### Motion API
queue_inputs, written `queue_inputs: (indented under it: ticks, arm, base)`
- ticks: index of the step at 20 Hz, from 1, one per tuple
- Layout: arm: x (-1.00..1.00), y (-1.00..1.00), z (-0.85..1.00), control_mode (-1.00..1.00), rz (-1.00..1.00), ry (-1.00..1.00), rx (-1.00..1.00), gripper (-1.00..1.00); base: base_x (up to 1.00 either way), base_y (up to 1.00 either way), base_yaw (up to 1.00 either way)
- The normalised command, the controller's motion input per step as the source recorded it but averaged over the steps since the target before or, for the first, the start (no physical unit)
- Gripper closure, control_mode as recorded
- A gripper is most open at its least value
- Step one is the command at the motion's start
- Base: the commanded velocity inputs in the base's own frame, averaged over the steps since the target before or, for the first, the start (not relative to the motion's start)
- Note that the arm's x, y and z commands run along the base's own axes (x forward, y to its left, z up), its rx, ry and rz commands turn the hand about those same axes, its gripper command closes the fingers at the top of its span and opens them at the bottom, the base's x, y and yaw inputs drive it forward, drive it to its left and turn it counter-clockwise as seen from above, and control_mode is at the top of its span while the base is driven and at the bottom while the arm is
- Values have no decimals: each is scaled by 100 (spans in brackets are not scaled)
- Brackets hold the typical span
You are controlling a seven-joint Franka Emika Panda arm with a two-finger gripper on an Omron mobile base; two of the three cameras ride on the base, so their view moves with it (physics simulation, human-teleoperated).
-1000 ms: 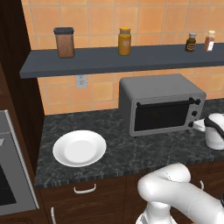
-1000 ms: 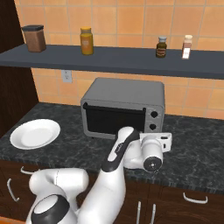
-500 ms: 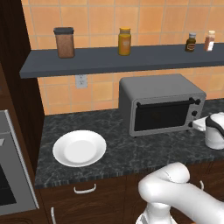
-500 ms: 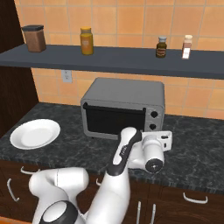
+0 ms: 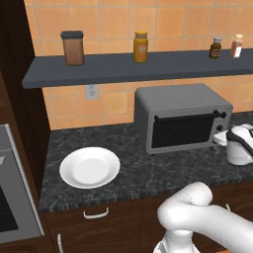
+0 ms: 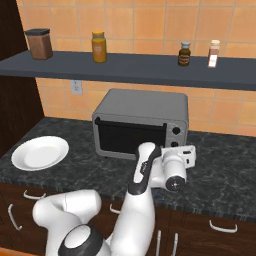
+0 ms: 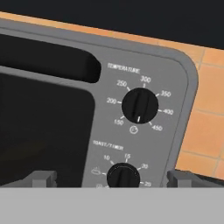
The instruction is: Pick up the kebab skewer and baguette bread, and place them inside the toaster oven. Close the toaster oven door and start by setting the timer.
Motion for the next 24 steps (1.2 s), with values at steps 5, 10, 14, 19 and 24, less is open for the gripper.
queue_inputs:
  ticks: [5,10,14,19,24]
  arm:
    - [9,0,-19,-100,2,0,0,-100]
    - [7,0,-20,-100,1,0,0,-100]
    - [19,-3,0,-100,1,0,0,-100]
    - [16,-11,-4,-100,0,0,0,-100]
    - [19,-3,-4,-100,0,0,0,-100]
  base:
    - [0,0,0]
    - [0,0,0]
    - [0,0,0]
    - [0,0,0]
    - [0,0,0]
